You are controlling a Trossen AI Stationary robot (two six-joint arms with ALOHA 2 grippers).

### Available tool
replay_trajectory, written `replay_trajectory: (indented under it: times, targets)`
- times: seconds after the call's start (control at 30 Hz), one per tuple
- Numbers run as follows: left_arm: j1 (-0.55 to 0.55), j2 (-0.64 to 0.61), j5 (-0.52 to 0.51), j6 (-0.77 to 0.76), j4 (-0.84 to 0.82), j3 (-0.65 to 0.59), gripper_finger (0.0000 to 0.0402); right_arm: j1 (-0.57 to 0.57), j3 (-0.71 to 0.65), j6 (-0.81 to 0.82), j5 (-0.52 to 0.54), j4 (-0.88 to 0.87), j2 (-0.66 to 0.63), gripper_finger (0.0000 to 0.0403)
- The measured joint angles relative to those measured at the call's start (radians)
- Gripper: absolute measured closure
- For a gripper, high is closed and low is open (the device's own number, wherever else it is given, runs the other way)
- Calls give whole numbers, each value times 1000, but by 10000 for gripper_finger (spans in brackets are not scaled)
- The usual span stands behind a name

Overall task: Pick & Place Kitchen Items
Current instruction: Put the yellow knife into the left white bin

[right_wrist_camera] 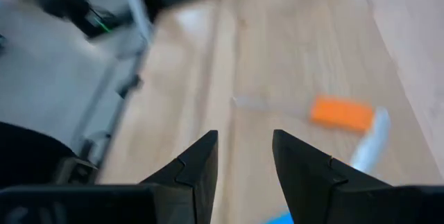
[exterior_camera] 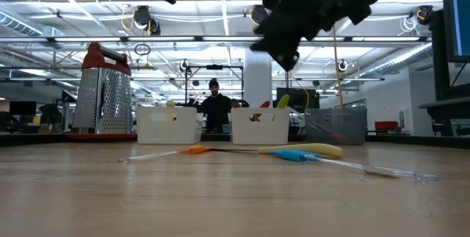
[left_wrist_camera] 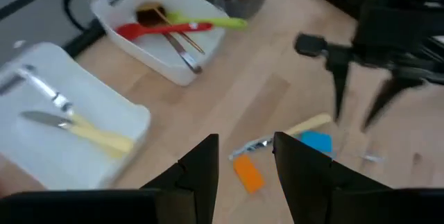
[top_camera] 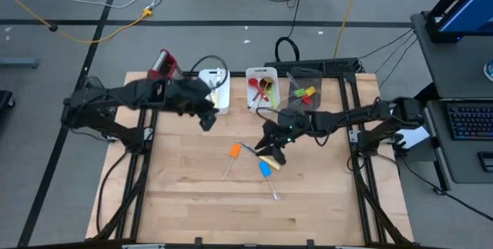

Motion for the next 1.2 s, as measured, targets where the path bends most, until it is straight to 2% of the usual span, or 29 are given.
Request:
replay_trajectory:
  times: [0.1,0.27,0.5,0.67,0.9,1.2]
  targets:
    - [-39,-90,1,-31,139,-157,261,30,0,-7,70,-104,0,273]
    - [-100,-234,1,-72,324,-390,261,72,0,0,129,-249,0,273]
    - [-159,-382,-8,-120,507,-603,261,104,0,1,162,-373,31,273]
    - [-174,-423,-8,-156,515,-667,261,109,0,4,184,-369,93,273]
    - [-177,-421,-8,-152,513,-676,261,109,0,11,187,-334,181,273]
    - [-177,-421,-7,-143,512,-676,261,109,0,53,270,-306,206,273]
